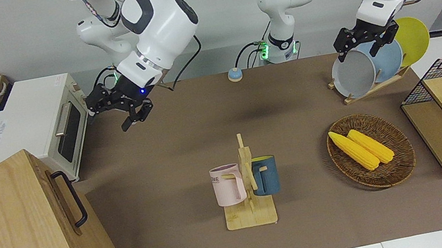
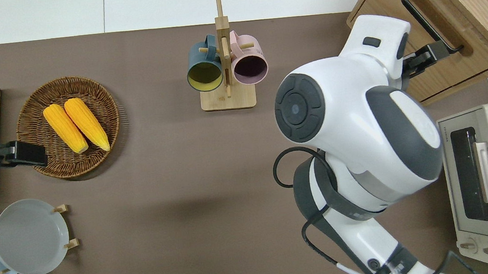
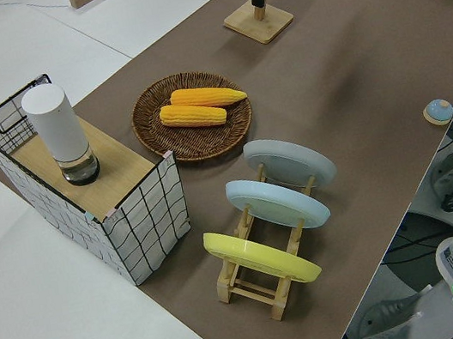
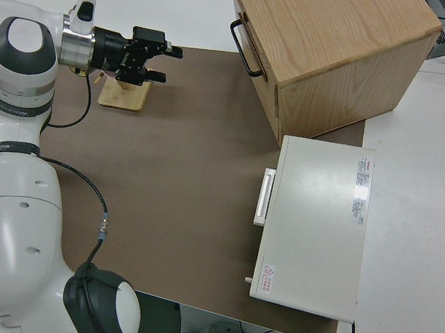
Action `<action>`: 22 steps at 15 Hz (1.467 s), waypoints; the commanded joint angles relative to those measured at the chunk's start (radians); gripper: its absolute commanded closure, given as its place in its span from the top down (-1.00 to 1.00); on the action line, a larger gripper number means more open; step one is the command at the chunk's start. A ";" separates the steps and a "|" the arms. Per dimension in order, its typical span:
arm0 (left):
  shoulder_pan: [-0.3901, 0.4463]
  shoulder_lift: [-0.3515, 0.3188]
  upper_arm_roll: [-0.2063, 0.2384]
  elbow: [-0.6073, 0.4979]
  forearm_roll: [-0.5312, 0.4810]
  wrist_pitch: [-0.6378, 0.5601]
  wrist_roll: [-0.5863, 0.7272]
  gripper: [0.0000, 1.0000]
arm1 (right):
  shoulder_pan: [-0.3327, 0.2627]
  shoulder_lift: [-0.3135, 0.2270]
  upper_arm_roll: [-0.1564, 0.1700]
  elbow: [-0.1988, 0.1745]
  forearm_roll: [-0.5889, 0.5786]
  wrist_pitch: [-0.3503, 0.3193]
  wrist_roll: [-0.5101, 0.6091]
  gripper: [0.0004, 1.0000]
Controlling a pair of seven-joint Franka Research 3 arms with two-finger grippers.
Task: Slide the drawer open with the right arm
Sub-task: 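Reach the right gripper up to the black drawer handle, then close the right gripper around the black drawer handle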
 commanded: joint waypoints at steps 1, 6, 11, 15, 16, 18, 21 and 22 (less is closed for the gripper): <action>0.004 0.011 -0.006 0.026 0.017 -0.020 0.010 0.99 | -0.003 0.017 -0.001 -0.104 -0.216 0.076 0.028 0.97; 0.004 0.011 -0.006 0.026 0.017 -0.020 0.010 0.99 | -0.019 0.076 -0.014 -0.185 -0.457 0.134 0.091 0.96; 0.004 0.011 -0.006 0.026 0.017 -0.020 0.010 0.99 | -0.048 0.149 -0.056 -0.184 -0.621 0.183 0.103 0.96; 0.004 0.011 -0.006 0.026 0.017 -0.020 0.010 0.99 | -0.048 0.198 -0.098 -0.182 -0.715 0.207 0.172 0.95; 0.004 0.011 -0.006 0.024 0.017 -0.020 0.010 0.99 | -0.048 0.211 -0.104 -0.182 -0.736 0.205 0.188 0.95; 0.004 0.011 -0.006 0.026 0.017 -0.020 0.010 0.99 | -0.049 0.222 -0.118 -0.181 -0.765 0.207 0.208 0.95; 0.004 0.011 -0.006 0.026 0.017 -0.020 0.010 0.99 | -0.057 0.231 -0.121 -0.179 -0.797 0.208 0.228 0.95; 0.004 0.011 -0.006 0.026 0.017 -0.020 0.010 0.99 | -0.064 0.231 -0.121 -0.178 -0.807 0.208 0.238 0.95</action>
